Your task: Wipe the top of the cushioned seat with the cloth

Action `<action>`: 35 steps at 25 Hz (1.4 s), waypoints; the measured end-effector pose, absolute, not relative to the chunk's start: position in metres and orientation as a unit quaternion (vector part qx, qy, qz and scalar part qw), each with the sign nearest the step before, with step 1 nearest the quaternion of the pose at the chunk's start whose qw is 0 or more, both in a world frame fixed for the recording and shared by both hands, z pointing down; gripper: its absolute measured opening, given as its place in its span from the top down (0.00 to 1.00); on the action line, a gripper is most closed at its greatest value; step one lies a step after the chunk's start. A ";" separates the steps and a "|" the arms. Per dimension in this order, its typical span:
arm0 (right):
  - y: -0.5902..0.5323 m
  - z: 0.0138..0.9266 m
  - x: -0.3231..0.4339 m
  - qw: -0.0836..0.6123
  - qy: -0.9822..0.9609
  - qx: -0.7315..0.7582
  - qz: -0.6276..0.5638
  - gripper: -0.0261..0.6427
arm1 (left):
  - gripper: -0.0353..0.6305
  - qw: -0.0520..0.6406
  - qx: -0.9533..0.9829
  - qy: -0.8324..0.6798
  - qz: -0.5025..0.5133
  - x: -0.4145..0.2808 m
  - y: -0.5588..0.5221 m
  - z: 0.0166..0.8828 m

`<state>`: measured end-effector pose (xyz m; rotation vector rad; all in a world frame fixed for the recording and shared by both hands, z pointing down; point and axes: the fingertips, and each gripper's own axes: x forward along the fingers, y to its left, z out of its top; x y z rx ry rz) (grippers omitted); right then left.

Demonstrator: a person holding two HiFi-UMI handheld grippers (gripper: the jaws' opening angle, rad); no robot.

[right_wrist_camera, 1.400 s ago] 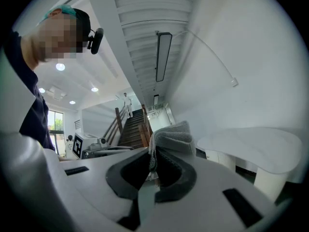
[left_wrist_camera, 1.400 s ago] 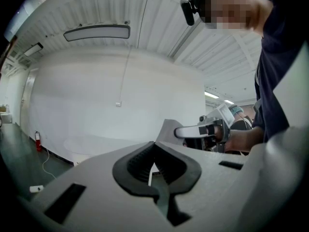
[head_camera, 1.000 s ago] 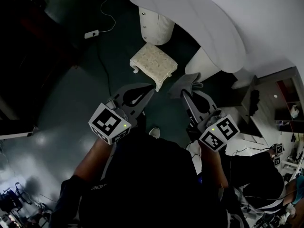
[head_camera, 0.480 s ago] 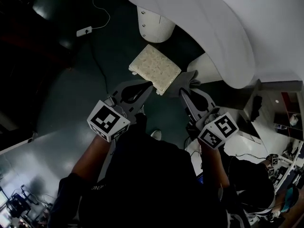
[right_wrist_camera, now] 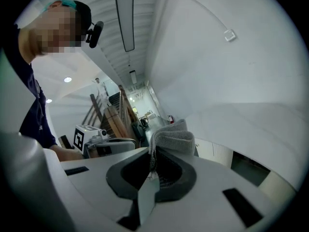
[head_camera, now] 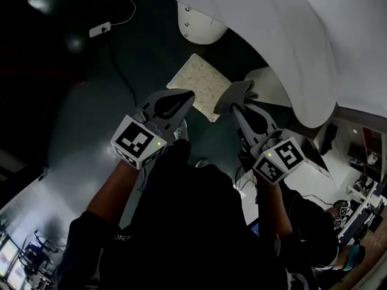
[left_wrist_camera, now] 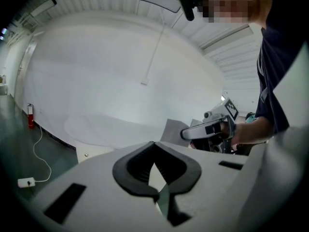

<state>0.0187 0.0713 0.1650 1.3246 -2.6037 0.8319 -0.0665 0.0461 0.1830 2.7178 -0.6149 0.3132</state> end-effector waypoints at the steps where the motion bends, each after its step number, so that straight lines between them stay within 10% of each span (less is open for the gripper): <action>1: 0.063 0.170 0.016 0.055 -0.856 0.434 0.276 0.91 | 0.94 0.171 0.955 -0.217 0.112 -0.067 0.038 0.188; 35: -0.087 0.541 0.015 0.156 -0.837 0.340 0.399 0.91 | 0.94 0.285 0.884 -0.320 0.186 -0.062 -0.071 0.482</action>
